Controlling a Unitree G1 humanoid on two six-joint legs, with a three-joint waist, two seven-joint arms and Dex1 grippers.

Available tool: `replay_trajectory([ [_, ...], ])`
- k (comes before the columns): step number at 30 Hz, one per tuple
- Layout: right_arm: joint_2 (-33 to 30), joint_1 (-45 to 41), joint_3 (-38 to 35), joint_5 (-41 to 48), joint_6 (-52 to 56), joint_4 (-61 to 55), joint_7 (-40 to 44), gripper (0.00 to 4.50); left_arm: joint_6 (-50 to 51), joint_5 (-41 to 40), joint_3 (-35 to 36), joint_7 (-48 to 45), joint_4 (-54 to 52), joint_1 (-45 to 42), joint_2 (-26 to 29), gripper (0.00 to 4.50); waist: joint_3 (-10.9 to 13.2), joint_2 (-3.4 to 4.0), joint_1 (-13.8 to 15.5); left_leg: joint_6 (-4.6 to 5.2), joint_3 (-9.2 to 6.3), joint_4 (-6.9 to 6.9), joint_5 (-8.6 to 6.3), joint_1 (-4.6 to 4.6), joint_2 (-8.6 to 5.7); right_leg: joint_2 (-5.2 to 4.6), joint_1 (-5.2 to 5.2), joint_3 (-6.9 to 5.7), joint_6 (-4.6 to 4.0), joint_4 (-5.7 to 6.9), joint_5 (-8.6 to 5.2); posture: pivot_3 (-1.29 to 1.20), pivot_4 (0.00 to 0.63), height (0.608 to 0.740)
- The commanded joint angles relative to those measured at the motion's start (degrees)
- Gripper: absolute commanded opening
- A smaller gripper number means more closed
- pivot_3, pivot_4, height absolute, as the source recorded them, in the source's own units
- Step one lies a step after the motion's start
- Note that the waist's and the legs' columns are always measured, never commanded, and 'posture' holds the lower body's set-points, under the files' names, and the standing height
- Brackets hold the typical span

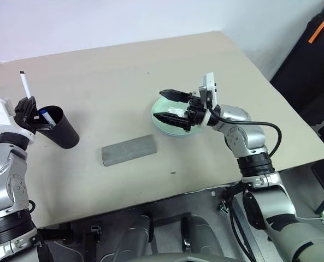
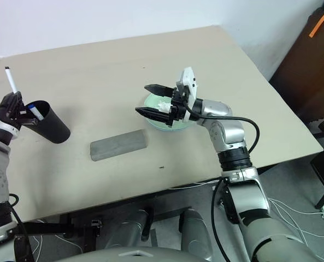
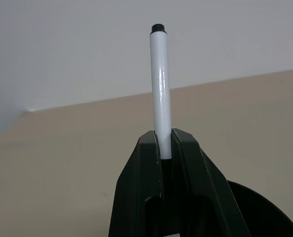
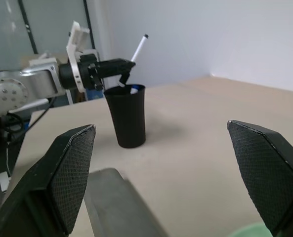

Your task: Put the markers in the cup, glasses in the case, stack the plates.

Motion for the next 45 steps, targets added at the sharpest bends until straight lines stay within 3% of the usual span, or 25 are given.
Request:
replay_trajectory([
  [1,-0.1,-0.4,-0.4,0.0,-1.4,-2.9,-0.3,4.5,-1.0,0.5,-0.4,-0.2,-0.8,0.4,0.6,0.01,0.0,-0.01,0.0,0.0,0.05,0.0,0.0,0.0,0.03,0.01,-0.02,0.04,0.0,0.0,0.03,0.0,0.15,0.738],
  [16,0.0,-0.7,0.1,-1.5,-3.1,-1.8,-0.5,4.5,2.8,-0.6,-0.9,-0.4,-3.6,2.5,1.0,0.01,0.0,-0.07,-0.1,0.02,0.65,0.03,0.01,-0.03,0.32,0.24,-0.35,0.63,-0.07,0.01,0.34,0.0,0.15,0.738],
  [29,0.2,-0.9,-0.2,-1.5,-3.4,-1.6,-0.3,4.5,2.1,-3.5,0.8,0.0,-8.2,1.8,0.9,4.47,0.0,-0.1,-0.1,0.02,0.71,0.07,0.01,-0.05,0.34,0.26,-0.37,0.68,-0.09,0.02,0.39,0.0,0.15,0.738],
  [34,0.7,-1.4,-0.5,-1.3,-3.8,-0.4,-0.3,4.5,3.2,-6.5,5.2,-1.3,-10.5,4.1,2.3,4.47,0.0,-0.1,-0.4,0.02,0.75,0.08,0.01,-0.05,0.38,0.28,-0.4,0.72,-0.11,0.03,0.41,0.0,0.15,0.738],
  [45,1.2,-1.2,-0.7,-0.9,-4.6,0.4,0.1,4.5,5.8,-12.3,6.9,-6.0,-16.5,9.6,4.0,4.47,0.0,-0.2,0.1,0.02,0.81,0.15,0.01,-0.05,0.41,0.3,-0.42,0.8,-0.18,0.05,0.44,0.0,0.15,0.738],
])
